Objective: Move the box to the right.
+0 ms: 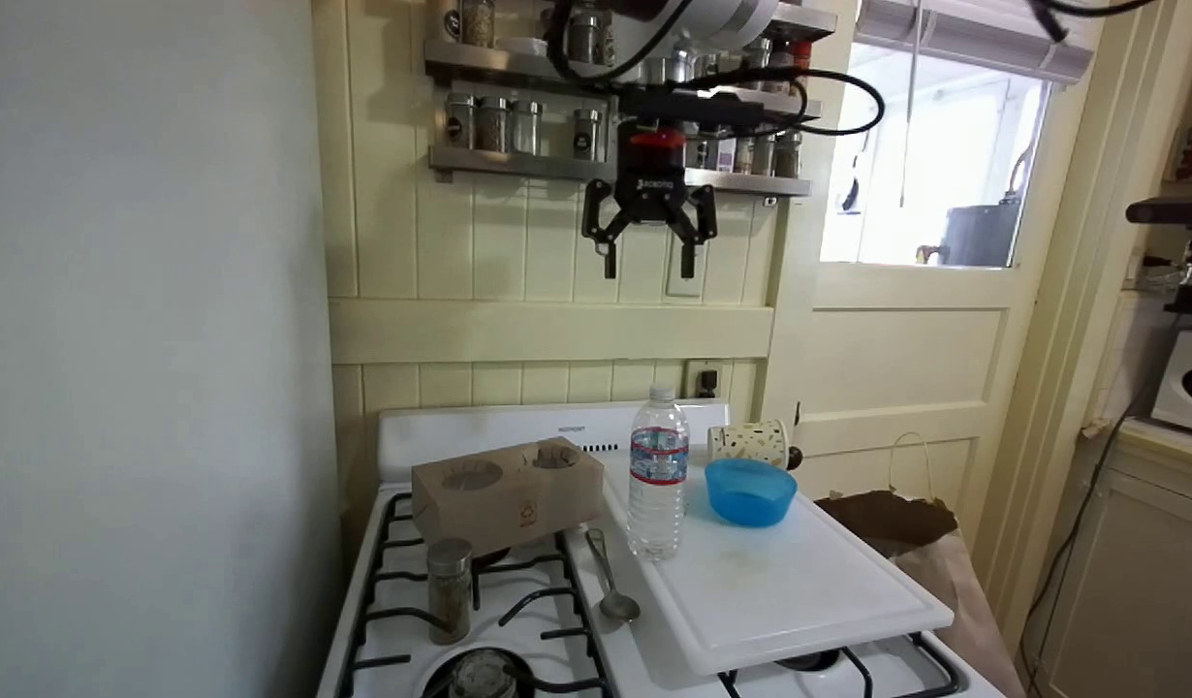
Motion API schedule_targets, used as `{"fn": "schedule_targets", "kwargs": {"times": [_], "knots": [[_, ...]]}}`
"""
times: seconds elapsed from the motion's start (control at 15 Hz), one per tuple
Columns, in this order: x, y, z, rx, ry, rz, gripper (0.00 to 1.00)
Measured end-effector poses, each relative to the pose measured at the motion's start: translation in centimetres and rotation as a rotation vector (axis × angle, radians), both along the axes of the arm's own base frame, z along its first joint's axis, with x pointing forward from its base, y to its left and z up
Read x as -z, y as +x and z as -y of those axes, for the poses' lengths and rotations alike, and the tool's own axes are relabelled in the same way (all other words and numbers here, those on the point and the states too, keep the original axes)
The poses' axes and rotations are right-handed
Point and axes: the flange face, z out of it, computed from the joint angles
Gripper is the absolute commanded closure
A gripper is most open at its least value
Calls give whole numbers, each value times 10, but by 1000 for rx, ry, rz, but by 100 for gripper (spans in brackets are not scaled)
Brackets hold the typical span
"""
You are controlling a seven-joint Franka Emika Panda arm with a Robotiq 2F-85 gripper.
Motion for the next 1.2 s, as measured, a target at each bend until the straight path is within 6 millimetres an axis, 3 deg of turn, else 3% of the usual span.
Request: {"fn": "schedule_targets", "kwargs": {"times": [0.2, 0.33, 0.6, 0.8, 0.93, 1.2], "knots": [[34, 41, 4, 56, -45, -62, 0], [53, 57, -2, 75, -55, -94, 0], [52, 61, -7, 81, -59, -92, 0], [57, 78, -12, 40, -39, 60, 0], [73, 91, -19, -22, 2, 161, 0], [131, 104, -26, -105, 53, 271, 0]]}}
